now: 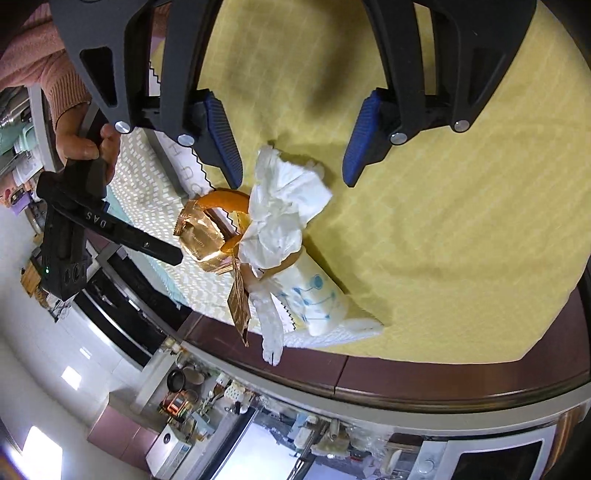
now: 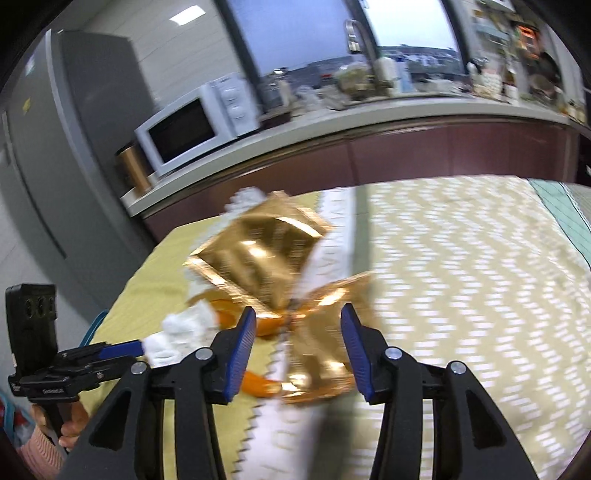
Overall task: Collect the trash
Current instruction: 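Move both open tools back toward the remaining trash on the table, then grasp white crumpled tissue with the left tool while the right tool grasps a gold foil wrapper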
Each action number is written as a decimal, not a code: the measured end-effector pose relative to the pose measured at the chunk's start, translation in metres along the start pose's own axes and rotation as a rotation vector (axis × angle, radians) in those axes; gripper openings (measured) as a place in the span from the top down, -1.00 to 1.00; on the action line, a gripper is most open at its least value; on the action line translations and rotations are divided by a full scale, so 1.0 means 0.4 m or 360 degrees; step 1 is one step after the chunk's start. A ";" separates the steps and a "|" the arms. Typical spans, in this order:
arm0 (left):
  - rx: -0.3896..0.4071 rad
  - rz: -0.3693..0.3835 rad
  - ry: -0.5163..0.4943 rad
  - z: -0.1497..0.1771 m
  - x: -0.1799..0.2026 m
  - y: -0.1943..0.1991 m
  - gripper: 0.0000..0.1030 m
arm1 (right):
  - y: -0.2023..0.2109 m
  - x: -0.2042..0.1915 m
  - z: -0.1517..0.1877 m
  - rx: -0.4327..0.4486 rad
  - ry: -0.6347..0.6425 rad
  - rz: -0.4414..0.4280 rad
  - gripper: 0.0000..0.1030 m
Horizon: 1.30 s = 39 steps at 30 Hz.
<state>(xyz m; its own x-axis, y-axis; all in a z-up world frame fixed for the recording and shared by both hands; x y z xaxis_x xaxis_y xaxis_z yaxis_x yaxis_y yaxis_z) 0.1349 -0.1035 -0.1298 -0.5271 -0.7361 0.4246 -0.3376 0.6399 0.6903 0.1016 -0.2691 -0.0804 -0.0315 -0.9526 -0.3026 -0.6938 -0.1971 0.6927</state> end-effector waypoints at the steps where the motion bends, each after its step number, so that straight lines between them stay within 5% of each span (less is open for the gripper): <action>1: -0.0015 -0.0003 -0.0008 -0.003 0.005 -0.009 -0.10 | 0.000 0.015 0.001 -0.0004 -0.0020 0.0008 0.10; 14: -0.0156 -0.0050 -0.0006 -0.013 0.017 -0.087 -0.06 | -0.050 0.089 0.034 -0.0130 -0.0171 -0.0067 0.06; 21: -0.0185 -0.0047 -0.0009 -0.013 0.028 -0.112 0.67 | -0.046 0.089 0.041 -0.0127 -0.0178 -0.0094 0.53; 24: -0.0179 -0.0041 -0.0003 -0.012 0.030 -0.112 0.78 | -0.038 0.090 0.046 -0.0117 -0.0173 -0.0098 0.70; 39: -0.0061 -0.0042 -0.0035 -0.006 0.031 -0.027 0.84 | 0.055 0.091 0.030 0.0021 -0.0185 -0.0106 0.75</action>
<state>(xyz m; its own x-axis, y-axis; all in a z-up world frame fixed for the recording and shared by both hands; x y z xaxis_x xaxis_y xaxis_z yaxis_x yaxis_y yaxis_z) 0.1338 -0.1201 -0.1303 -0.5359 -0.7472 0.3932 -0.3217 0.6113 0.7231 0.0766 -0.3053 -0.0841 -0.0677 -0.9040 -0.4221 -0.7067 -0.2552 0.6599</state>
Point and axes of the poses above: each gripper's, at about its wrist camera, not at the fingertips, and y roughly against the way its jaws point, x to its right, z to its underside, the point moved 9 cm from there along -y, roughly the way its jaws point, and after that the axes turned 4 degrees about -x, right-handed, at the moved point
